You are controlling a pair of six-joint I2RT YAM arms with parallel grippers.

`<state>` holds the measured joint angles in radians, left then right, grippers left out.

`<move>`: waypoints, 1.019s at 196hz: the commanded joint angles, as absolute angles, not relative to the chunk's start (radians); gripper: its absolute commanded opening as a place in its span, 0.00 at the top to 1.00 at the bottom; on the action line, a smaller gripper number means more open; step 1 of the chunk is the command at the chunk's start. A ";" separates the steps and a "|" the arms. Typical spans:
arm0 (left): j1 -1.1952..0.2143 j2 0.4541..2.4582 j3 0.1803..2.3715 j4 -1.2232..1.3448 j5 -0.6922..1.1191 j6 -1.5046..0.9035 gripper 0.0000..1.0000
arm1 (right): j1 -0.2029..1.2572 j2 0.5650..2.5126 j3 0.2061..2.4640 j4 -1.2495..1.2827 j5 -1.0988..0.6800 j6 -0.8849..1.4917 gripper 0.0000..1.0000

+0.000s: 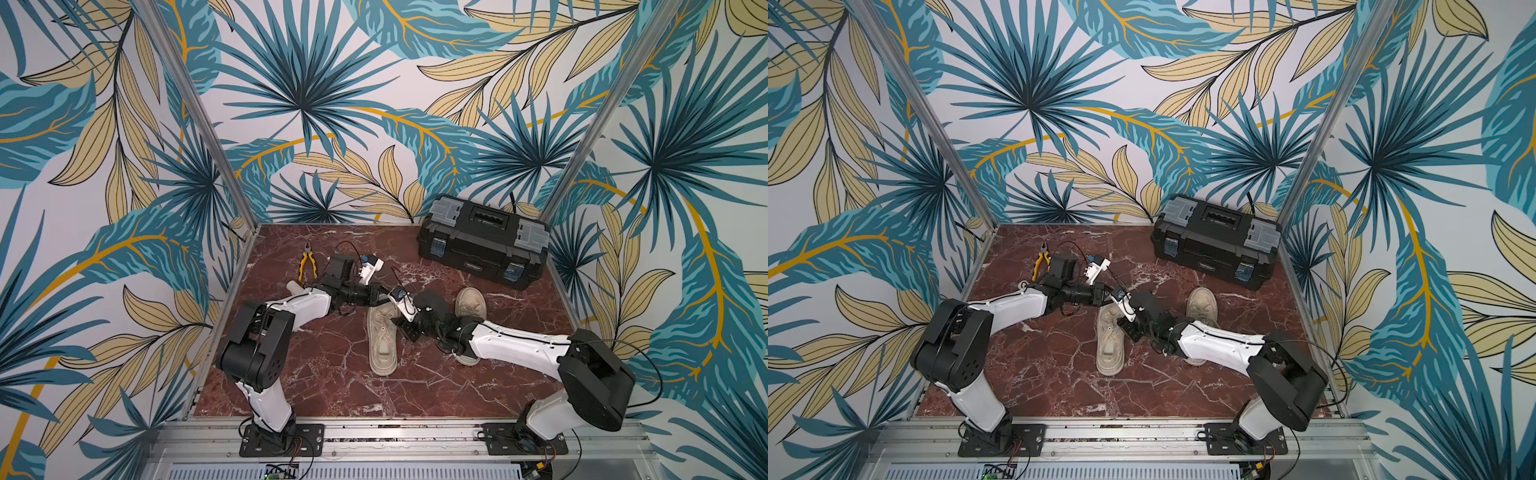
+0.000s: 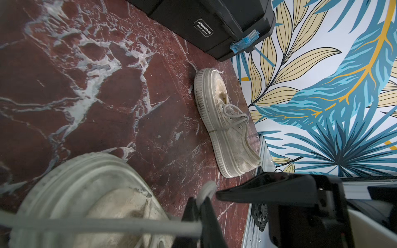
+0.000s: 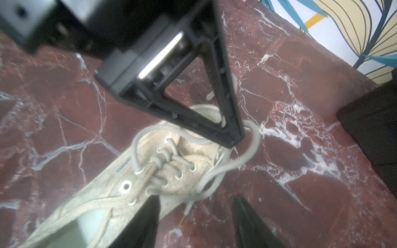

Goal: Tie the shoes
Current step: Cross the shoelace with the shoelace.

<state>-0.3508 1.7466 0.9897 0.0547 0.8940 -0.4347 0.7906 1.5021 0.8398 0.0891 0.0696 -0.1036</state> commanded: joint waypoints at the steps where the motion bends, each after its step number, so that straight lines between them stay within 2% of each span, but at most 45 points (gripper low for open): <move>1: -0.349 1.707 0.961 0.046 0.867 -0.413 0.98 | 0.715 1.426 0.783 0.012 -0.065 -0.023 0.37; 37: -0.337 1.687 0.927 0.077 0.849 -0.425 0.98 | 0.597 1.444 0.731 -0.014 -0.236 0.044 0.40; 88: -0.328 1.688 0.908 0.084 0.849 -0.425 0.98 | 0.592 1.654 0.839 -0.021 -0.402 0.058 0.47; 174: -0.323 1.688 0.900 0.090 0.849 -0.431 0.98 | 0.560 1.827 0.955 -0.047 -0.486 -0.001 0.48; 200: -0.323 1.687 0.896 0.105 0.851 -0.442 0.98 | 0.562 1.864 0.978 -0.044 -0.522 0.000 0.55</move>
<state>-0.3317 1.7161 0.9295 0.0666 0.8520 -0.4381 0.5606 1.8252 0.9565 -0.0250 -0.4686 0.0154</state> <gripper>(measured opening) 0.085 0.476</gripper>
